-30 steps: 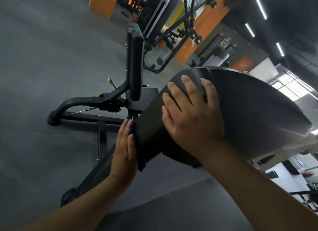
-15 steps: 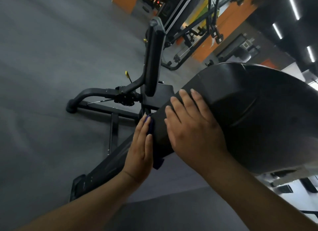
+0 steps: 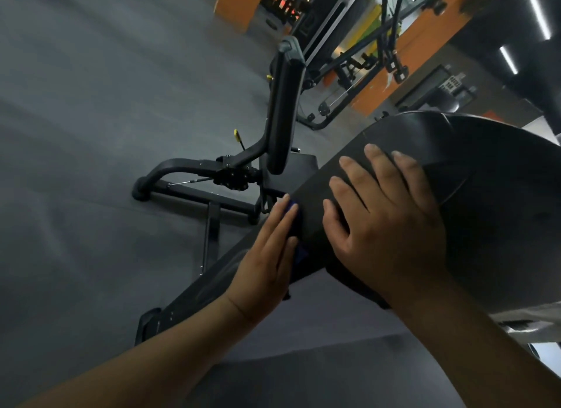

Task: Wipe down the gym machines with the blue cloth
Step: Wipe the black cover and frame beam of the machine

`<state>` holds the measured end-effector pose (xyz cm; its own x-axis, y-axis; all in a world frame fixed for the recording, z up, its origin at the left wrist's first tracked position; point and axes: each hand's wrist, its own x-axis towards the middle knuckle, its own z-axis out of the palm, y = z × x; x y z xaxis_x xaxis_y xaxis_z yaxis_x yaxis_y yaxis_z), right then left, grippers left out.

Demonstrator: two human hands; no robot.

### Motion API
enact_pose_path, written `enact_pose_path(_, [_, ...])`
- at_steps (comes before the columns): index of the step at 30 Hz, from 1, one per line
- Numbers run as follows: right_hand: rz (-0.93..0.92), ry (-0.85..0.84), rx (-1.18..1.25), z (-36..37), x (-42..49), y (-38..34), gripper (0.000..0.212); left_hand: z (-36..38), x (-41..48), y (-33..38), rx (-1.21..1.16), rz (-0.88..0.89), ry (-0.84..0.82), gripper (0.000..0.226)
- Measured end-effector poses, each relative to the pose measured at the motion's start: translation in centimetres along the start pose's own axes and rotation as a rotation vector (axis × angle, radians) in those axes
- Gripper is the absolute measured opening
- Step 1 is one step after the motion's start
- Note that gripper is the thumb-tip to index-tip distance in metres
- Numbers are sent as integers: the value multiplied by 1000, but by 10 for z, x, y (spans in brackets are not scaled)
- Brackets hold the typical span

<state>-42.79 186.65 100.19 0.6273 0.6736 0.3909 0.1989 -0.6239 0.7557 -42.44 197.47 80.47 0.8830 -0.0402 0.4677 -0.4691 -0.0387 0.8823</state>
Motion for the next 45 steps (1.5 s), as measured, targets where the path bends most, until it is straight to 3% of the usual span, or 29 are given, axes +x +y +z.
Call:
enact_pose_path(5, [-6,31,27,3,2,1,36,9,25,24,-3,146,65,56])
enact_pose_path(9, [-9,48,43,4,-1,2,32,4,-13,-25,51,-10,52,55])
enact_pose_path(12, [0,53,36,6,1,-1,32,6,-4,-2,-23,-111,95,52])
enact_pose_path(17, [-10,38,34,5,-1,1,35,12,24,33,-75,101,95,51])
enact_pose_path(21, [-8,49,42,7,-2,2,33,13,0,-11,-59,-55,148,51])
enact_pose_path(25, [-11,59,26,8,-1,1,33,14,12,19,-83,-84,151,55])
enact_pose_path(30, [-12,61,22,6,-1,0,32,19,5,-11,96,100,134,52])
enact_pose_path(33, [-19,56,17,7,-2,-3,32,17,-10,-32,205,54,153,53])
enact_pose_path(38, [-27,51,4,8,-3,-3,34,30,8,-1,217,93,220,57])
enact_pose_path(42, [-25,64,24,7,-3,-3,32,19,-8,-38,296,206,98,66])
enact_pose_path(45, [-27,72,34,8,-3,-3,31,14,-22,-55,351,170,67,74])
